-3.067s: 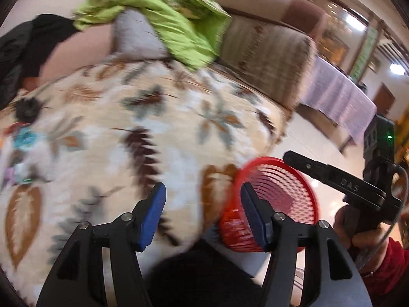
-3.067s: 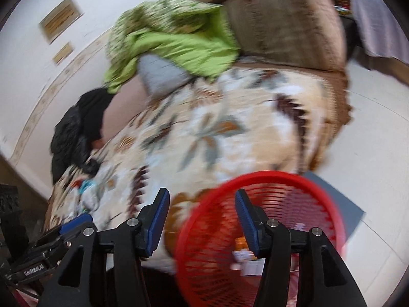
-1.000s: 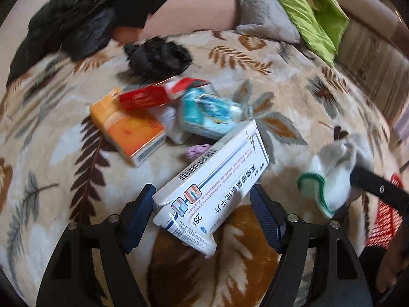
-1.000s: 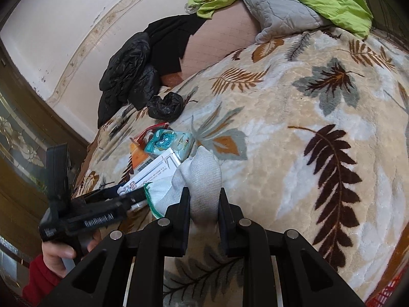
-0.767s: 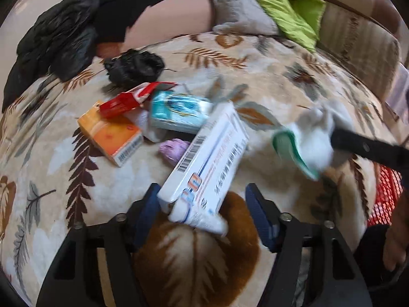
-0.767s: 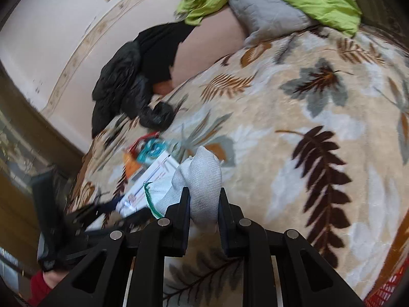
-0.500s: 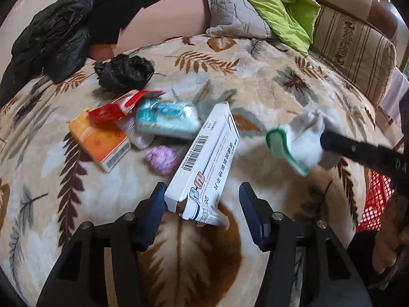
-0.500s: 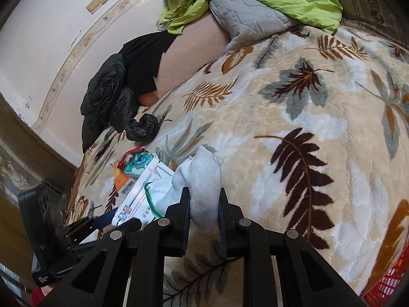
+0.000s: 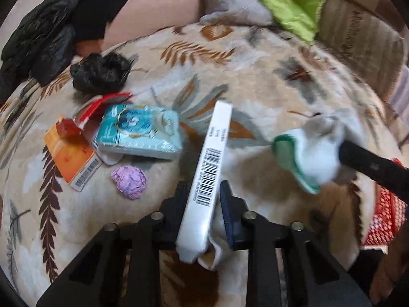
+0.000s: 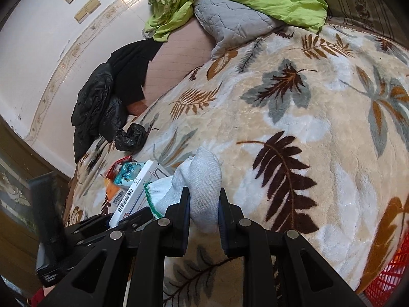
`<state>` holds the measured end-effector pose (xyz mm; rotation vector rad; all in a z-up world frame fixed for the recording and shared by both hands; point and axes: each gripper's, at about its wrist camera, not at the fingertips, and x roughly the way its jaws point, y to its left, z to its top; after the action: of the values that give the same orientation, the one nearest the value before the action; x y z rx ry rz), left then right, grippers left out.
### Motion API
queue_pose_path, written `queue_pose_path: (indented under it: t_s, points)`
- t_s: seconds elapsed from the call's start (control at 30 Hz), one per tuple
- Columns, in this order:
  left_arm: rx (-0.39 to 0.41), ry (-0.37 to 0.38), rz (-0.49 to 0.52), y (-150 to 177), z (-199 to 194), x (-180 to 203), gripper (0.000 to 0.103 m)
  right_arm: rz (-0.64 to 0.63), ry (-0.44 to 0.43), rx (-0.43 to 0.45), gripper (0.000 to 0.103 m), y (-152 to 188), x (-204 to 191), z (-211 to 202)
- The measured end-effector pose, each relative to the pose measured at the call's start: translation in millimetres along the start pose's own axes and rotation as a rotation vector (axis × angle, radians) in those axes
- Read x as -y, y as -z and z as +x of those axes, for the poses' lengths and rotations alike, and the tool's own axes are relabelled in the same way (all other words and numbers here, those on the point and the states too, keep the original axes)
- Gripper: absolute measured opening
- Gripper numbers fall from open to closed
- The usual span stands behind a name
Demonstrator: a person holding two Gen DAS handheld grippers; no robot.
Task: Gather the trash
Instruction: 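Grasp the white barcoded ointment box with the left gripper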
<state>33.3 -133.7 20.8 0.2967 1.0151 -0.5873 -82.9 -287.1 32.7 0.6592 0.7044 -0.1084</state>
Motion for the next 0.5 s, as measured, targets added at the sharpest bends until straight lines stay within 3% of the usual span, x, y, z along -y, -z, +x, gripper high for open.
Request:
queue_pose_path:
  t_s: [0.27, 0.43, 0.5]
  points:
    - [0.151, -0.063, -0.134, 34, -41, -8, 0.013, -0.057, 0.002, -0.001, 0.02, 3, -11, 1]
    - [0.248, -0.21, -0.214, 72, -90, -12, 0.013, -0.193, 0.009, 0.038, 0.02, 12, -36, -8]
    - [0.271, -0.236, -0.241, 89, -106, -11, 0.013, -0.262, 0.012, 0.058, 0.02, 18, -49, -13]
